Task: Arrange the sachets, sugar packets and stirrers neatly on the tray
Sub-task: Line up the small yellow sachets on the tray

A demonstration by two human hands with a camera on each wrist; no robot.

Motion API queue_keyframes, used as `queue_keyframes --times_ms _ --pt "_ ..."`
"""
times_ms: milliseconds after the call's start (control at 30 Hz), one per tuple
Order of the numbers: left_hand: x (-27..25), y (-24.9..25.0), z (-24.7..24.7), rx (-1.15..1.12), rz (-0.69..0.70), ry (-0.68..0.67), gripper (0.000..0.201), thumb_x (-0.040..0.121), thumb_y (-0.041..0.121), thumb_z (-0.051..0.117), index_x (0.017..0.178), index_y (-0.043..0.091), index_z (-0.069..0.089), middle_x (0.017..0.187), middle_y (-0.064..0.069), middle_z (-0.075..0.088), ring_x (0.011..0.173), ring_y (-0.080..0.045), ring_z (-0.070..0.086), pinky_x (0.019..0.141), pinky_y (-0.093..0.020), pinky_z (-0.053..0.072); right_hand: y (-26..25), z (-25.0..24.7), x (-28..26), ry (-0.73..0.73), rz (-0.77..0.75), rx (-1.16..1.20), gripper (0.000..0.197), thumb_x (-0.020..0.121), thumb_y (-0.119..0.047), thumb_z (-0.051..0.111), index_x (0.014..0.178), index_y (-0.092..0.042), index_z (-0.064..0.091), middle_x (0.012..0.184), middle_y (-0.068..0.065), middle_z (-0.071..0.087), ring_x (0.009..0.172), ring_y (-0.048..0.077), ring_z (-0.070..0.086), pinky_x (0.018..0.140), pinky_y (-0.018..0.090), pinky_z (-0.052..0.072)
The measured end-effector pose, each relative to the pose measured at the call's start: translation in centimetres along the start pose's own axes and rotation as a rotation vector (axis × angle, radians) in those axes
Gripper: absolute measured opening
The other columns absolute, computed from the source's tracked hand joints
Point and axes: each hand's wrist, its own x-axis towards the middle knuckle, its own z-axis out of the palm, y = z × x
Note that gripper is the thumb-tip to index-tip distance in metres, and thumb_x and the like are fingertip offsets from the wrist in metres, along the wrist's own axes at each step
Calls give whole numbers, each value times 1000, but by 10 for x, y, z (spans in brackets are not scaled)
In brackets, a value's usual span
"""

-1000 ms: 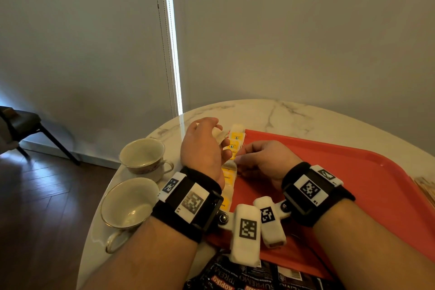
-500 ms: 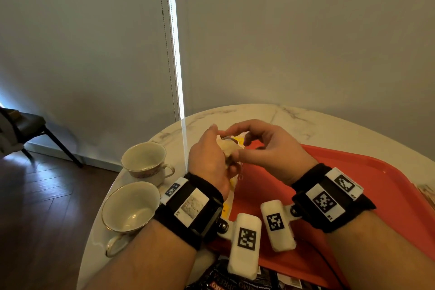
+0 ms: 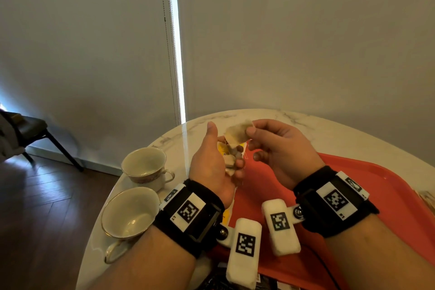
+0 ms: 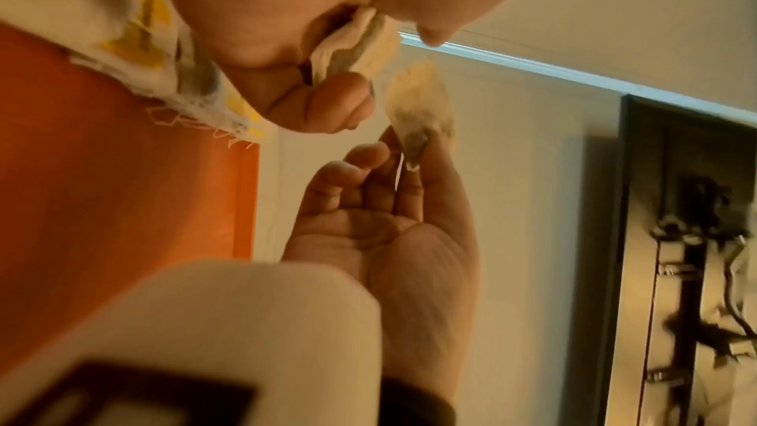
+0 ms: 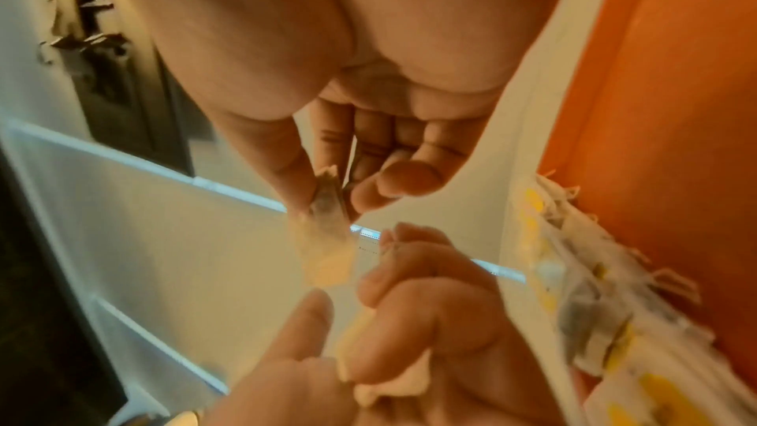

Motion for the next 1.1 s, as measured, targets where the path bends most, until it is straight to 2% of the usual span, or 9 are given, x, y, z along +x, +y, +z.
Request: queue_keyframes --times_ms 100,200,300,567,700,767,900,1000,1100 --pt "2 1 -1 8 39 -53 55 89 66 65 109 15 65 75 -5 58 52 -12 45 40 -20 30 -1 1 0 34 99 176 6 96 -9 64 97 -8 69 79 7 67 61 13 61 54 23 51" --pt "0 -3 0 165 181 -85 31 91 37 77 108 14 65 73 -2 60 53 -9 44 39 -19 31 0 2 0 34 152 281 6 97 -10 62 97 -7 67 80 8 68 65 14 64 56 22 57" --pt "0 -6 -1 253 320 -75 8 95 18 73 98 15 68 72 -5 60 52 -10 44 39 -20 33 0 0 1 10 187 341 11 98 -5 57 107 -4 63 88 12 71 71 17 68 61 24 60" --pt "10 -5 -9 393 542 10 19 95 22 72 76 27 72 60 0 56 52 -14 46 47 -26 38 3 -5 -1 -66 209 50 36 92 4 47 123 -4 63 100 7 71 85 17 68 82 41 53" --pt "11 -7 -9 420 539 10 16 93 21 75 78 25 71 62 5 61 55 -11 53 50 -25 40 3 -5 0 -20 121 -4 7 93 -8 65 96 -10 70 92 7 70 87 20 65 75 34 52" --pt "10 -7 -8 408 527 5 14 93 23 76 81 24 70 63 4 60 54 -10 51 47 -24 39 5 -6 1 27 77 -30 6 90 -9 70 87 -14 71 87 6 71 82 17 65 68 29 52" --pt "11 -7 -8 397 541 38 11 94 20 74 83 22 70 64 1 58 55 -14 48 45 -25 38 4 -6 3 140 19 56 7 90 -9 71 85 -13 70 81 4 71 71 13 67 57 23 52" --pt "12 -8 -10 448 594 56 7 92 22 75 86 24 73 70 4 64 62 -14 55 56 -30 45 6 -6 5 259 -50 -19 7 89 -12 74 84 -14 70 84 6 74 73 15 69 60 27 52" --pt "8 -10 -8 503 595 0 2 91 27 76 91 27 78 72 9 68 66 -9 59 64 -31 47 4 -3 4 244 -75 -38 7 88 -13 76 83 -13 71 85 8 74 75 18 71 63 30 54"
